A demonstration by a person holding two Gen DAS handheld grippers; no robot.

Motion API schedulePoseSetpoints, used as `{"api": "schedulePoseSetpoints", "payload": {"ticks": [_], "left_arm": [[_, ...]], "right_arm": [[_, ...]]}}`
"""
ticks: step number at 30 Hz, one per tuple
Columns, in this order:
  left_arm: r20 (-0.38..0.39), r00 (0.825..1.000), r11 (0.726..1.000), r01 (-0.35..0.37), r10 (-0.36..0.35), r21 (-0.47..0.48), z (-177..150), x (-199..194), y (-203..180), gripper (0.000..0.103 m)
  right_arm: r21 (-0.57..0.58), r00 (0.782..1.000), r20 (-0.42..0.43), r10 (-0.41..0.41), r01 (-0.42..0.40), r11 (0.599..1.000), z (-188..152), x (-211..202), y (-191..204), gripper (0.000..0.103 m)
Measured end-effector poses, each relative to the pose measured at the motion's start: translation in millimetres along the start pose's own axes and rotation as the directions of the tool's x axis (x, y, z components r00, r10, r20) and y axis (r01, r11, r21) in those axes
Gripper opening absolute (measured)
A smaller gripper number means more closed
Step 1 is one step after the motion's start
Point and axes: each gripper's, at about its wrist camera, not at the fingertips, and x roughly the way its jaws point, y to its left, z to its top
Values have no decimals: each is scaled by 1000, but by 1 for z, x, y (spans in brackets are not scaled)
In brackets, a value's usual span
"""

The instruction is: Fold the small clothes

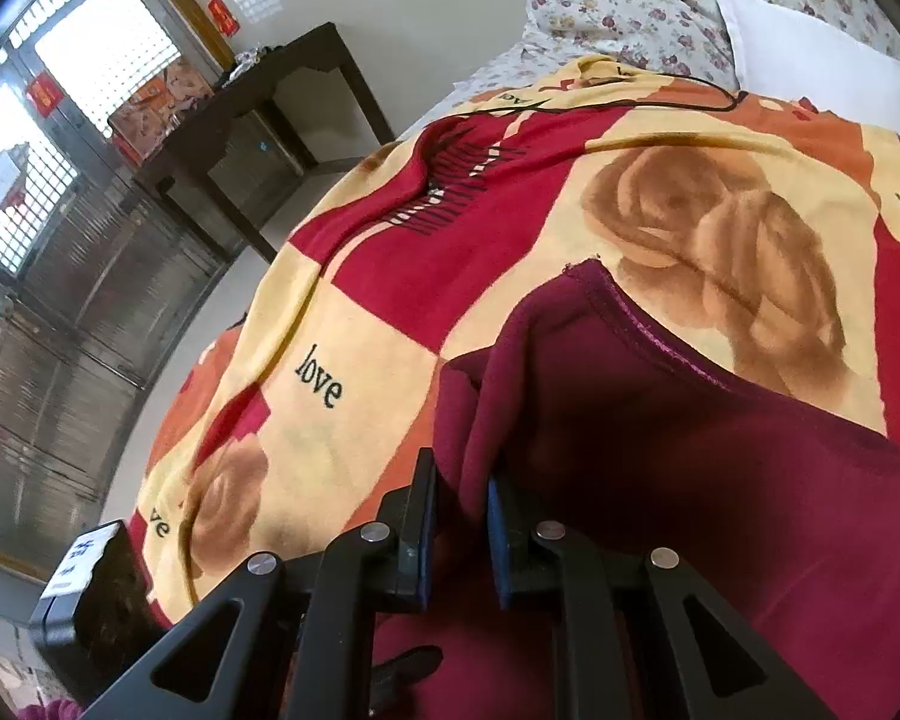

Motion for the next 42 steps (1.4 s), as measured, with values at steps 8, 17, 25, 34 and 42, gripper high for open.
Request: {"api": "schedulePoseSetpoints", "payload": {"ticks": [8,17,25,34,42], "left_arm": [[2,1000,1000,19,-19,7,2,-13,-11,29],[28,991,980,122,-128,159,3,-44,-93,25],[-53,972,922,234,-229,308,-3,-22,-199,24],[-177,968,883,238,-179,406,-40,55,-278,24],[-292,937,893,290,-191,344,-55,71,-289,37]], "right_arm": [[7,999,43,21,-21,1000,-3,-17,0,14],[35,975,197,105,-115,993,-23,-106,-32,14],[93,954,300,5,-35,995,-63,-197,-105,14],[311,949,296,-106,9,950,-130,-213,-216,14],[411,966,221,-136,34,911,-151,-183,-257,14]]}}
